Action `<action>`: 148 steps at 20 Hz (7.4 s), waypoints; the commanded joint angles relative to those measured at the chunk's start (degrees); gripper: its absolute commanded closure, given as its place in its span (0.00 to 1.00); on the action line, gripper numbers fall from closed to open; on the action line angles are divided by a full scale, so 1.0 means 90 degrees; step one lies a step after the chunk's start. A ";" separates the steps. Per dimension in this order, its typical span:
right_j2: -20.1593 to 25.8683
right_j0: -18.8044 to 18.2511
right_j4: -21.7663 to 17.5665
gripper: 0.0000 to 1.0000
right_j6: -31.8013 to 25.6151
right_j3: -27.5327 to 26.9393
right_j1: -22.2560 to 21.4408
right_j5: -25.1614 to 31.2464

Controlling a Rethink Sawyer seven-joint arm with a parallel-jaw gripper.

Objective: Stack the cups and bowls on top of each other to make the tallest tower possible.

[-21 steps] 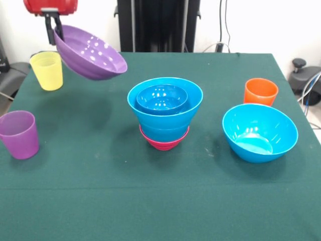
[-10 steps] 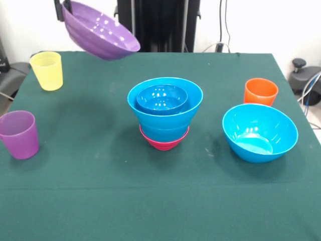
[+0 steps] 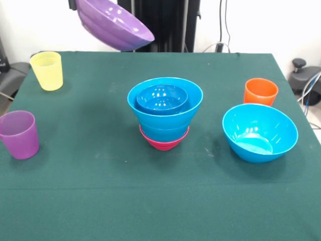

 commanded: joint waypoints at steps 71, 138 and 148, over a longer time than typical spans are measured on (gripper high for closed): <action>-0.1640 0.2333 -0.0158 1.00 0.0096 -0.1079 0.1528 -0.0903; -0.1981 0.2691 -0.0440 1.00 0.0031 -0.1763 0.2051 -0.0980; -0.1960 0.2654 -0.0423 1.00 -0.0010 -0.1769 0.2034 -0.0936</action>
